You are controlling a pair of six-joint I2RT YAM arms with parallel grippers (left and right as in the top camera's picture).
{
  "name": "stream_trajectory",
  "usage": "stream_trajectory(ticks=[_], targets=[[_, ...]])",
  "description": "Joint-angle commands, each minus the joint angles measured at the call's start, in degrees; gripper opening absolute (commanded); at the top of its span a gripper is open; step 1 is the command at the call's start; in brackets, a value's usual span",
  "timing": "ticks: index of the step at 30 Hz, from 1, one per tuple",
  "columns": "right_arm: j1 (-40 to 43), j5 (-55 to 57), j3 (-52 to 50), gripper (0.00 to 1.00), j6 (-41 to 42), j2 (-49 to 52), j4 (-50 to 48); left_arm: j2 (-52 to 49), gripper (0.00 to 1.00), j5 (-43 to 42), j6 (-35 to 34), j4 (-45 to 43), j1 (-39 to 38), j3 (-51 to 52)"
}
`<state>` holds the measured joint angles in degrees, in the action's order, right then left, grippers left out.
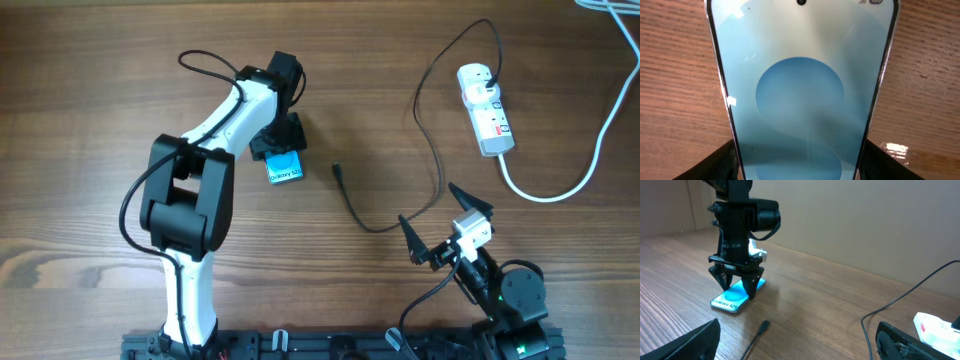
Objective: Plug charger to phone and switch on socket
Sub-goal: 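Lift the phone upright with the left gripper, screen facing right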
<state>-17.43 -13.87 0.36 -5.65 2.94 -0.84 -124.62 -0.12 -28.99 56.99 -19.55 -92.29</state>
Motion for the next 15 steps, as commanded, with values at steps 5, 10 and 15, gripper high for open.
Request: stream_trajectory(ticks=[5,10,15], targets=[[-0.13,0.52,-0.07,1.00,-0.37,-0.02,-0.22,5.22,0.65,-8.66,1.73,0.46,1.75,0.35],[-0.13,0.50,-0.07,1.00,-0.37,-0.02,-0.33,6.78,0.64,-23.12,6.60,0.52,4.22,0.35],[-0.13,-2.54,-0.07,1.00,1.53,-0.02,-0.61,6.78,0.65,-30.45,8.04,0.46,5.09,0.35]])
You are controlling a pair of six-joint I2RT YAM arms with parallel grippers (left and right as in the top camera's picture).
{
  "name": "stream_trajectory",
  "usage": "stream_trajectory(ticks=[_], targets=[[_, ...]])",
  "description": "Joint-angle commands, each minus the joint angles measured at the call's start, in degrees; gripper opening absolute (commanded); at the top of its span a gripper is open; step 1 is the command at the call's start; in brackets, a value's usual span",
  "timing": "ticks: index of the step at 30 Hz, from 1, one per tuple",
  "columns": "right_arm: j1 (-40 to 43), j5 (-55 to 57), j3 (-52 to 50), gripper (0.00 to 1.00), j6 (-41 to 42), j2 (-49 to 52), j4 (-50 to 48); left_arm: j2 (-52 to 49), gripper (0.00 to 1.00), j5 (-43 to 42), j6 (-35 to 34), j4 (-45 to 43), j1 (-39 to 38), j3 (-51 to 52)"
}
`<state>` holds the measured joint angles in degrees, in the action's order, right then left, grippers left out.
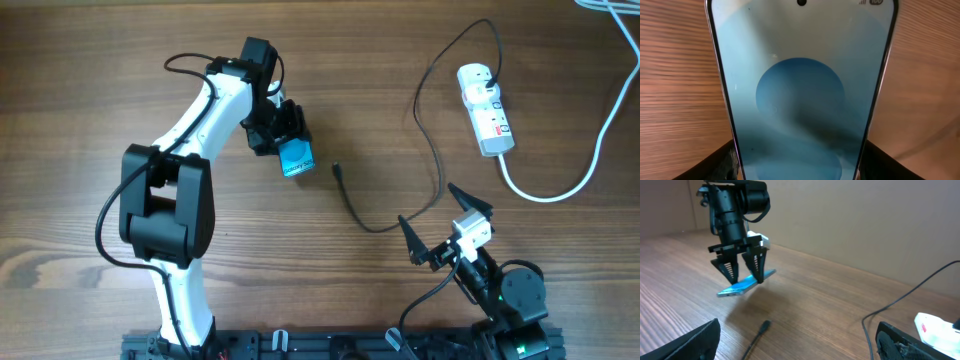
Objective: Plug charger to phone and switch on socket
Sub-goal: 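Lift the phone upright with the left gripper, screen facing right, then raise the right arm and bring its gripper toward the held phone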
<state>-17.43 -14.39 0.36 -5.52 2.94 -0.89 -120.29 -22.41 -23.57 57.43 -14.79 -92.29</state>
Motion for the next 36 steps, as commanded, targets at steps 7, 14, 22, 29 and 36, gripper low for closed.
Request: stream_trajectory(ticks=[7,14,22,29,36], targets=[[-0.13,-7.54,1.53,1.00,10.75,-0.02,-8.87,2.45,0.66,-8.20,3.69,-0.13,0.33,0.37],[-0.11,-7.48,11.32,1.00,11.69,0.63,1.05,2.45,0.67,-8.20,3.69,-0.11,0.33,0.37],[-0.13,-6.27,32.83,1.00,11.47,19.37,17.00,2.45,0.67,-8.20,3.69,-0.11,0.33,0.37],[-0.13,-19.71,48.06,1.00,13.66,45.09,18.49,2.45,0.68,-8.20,3.69,-0.11,0.33,0.37],[-0.17,-26.16,47.95,1.00,30.64,63.43,13.51,2.45,0.68,-8.20,3.69,-0.11,0.33,0.37]])
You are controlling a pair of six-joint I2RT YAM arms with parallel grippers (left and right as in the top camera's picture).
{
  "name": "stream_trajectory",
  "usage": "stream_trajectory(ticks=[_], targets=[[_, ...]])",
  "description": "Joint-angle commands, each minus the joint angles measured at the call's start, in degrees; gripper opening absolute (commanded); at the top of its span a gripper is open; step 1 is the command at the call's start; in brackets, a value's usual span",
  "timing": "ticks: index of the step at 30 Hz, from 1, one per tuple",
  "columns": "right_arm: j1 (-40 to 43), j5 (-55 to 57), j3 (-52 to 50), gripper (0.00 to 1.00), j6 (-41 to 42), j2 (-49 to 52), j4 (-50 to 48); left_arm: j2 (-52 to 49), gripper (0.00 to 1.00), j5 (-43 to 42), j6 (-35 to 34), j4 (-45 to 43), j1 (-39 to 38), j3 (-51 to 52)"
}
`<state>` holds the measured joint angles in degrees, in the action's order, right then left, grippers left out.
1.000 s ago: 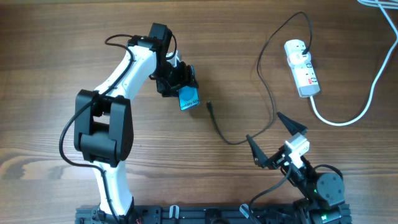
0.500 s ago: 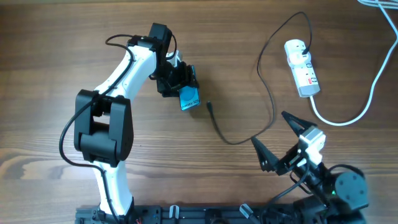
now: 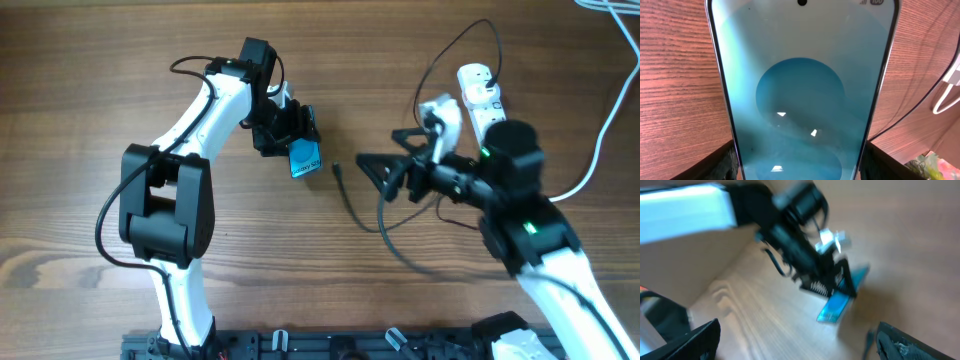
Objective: Plug charger to phone and switch on socket
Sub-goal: 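Raise the right arm and bring its gripper toward the held phone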
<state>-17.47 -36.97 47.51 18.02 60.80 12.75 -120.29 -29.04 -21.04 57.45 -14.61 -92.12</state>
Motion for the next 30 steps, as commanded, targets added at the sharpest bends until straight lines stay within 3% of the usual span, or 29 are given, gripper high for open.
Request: stream_trajectory(ticks=[1,5,9,14,20,24,28,30], targets=[[-0.33,-3.52,0.81,0.99,7.67,8.39,-0.52,2.45,0.68,-1.60,1.16,-0.13,0.15,0.17],[-0.63,-3.61,0.81,0.73,7.72,19.21,-2.27,2.45,0.68,-1.60,1.18,0.13,-0.11,0.20],[-0.68,-8.00,0.81,0.71,7.43,29.53,-6.27,2.45,0.68,-1.57,1.20,0.22,-1.18,0.20],[-0.70,-15.82,0.81,0.71,11.52,41.13,-18.62,2.45,0.68,-1.57,1.18,0.20,-2.73,0.20],[-2.89,-20.98,0.81,0.68,13.75,48.39,-28.72,2.45,0.69,-1.57,1.18,0.24,-3.34,0.20],[-5.88,-20.26,0.81,0.53,17.16,48.39,-35.54,2.45,0.69,-1.57,1.18,0.24,-3.34,0.20],[-6.73,-14.67,0.81,0.46,22.75,48.39,-38.03,2.45,0.69,-1.57,1.18,0.24,-3.34,0.20],[-6.73,-13.84,0.81,0.35,23.12,48.39,-37.97,2.45,0.69,-1.57,1.18,0.24,-3.34,0.20]])
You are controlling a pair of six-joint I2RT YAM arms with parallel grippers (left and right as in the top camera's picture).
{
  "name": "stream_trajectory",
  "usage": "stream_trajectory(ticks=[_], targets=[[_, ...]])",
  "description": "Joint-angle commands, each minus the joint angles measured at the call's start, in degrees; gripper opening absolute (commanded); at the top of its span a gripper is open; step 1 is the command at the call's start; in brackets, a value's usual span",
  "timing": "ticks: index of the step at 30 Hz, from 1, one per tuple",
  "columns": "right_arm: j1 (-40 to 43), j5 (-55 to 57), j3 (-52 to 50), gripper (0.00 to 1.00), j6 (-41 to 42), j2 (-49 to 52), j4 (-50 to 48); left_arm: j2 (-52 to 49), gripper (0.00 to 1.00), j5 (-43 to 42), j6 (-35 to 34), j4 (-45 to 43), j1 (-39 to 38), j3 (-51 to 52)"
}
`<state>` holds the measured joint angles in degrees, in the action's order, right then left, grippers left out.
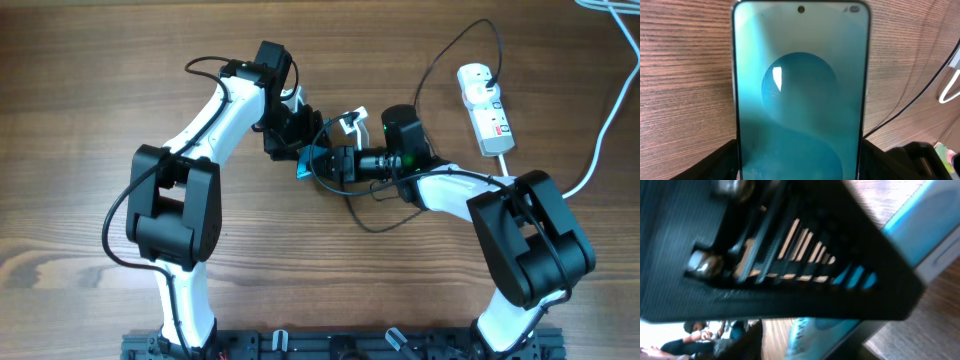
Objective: Plug charger to phone and switch on socket
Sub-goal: 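Raise the right arm and bring its gripper toward the held phone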
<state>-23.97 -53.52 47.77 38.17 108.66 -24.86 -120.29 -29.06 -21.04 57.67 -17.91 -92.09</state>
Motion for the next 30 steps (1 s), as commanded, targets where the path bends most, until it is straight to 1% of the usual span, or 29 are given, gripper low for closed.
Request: stream_trajectory(ticks=[1,3,4,11,14,17,18,19,21,23,26,27,28,30], targets=[[-0.26,2.69,0.55,0.33,3.52,0.52,-0.20,2.45,0.69,-1.55,1.18,0.02,-0.04,0.17],[-0.26,2.71,0.55,0.32,4.09,0.52,0.31,2.45,0.69,-1.55,1.18,0.02,-0.04,0.17],[-0.24,2.73,0.55,0.27,4.22,0.52,0.59,2.45,0.69,-1.55,1.18,0.02,-0.04,0.17],[-0.24,4.74,0.55,0.13,8.83,0.52,3.54,2.45,0.69,-1.53,1.18,0.00,-0.04,0.17],[-0.24,7.30,0.55,0.04,9.88,0.55,5.92,2.45,0.69,-1.51,1.20,0.00,-0.04,0.17],[-0.24,7.21,0.55,0.04,9.86,0.52,6.10,2.45,0.70,-1.51,1.18,0.00,-0.04,0.17],[-0.24,7.21,0.55,0.04,9.86,0.52,6.08,2.45,0.72,-1.51,1.18,0.00,-0.04,0.17],[-0.24,7.02,0.55,0.04,9.84,0.52,6.05,2.45,0.75,-1.51,1.20,0.04,-0.04,0.17],[-0.17,6.32,0.55,0.04,9.79,0.52,5.86,2.45,0.88,-1.51,1.25,0.15,-0.04,0.17],[0.04,4.00,0.55,0.04,9.35,0.52,4.83,2.45,0.92,-1.51,1.38,0.48,0.15,0.17],[0.61,0.15,0.55,0.04,9.62,0.52,2.73,2.45,0.92,-1.62,1.64,0.46,0.61,0.17],[0.87,-0.85,0.55,0.04,10.08,0.52,2.08,2.45,0.92,-2.12,2.73,0.46,0.90,0.15],[1.09,-1.95,0.55,0.04,10.54,0.52,1.25,2.45,0.91,-4.46,4.76,0.48,1.36,0.15],[1.68,-4.44,0.55,0.05,12.48,0.52,-1.97,2.45,0.87,-12.52,8.57,0.22,2.78,0.15]])
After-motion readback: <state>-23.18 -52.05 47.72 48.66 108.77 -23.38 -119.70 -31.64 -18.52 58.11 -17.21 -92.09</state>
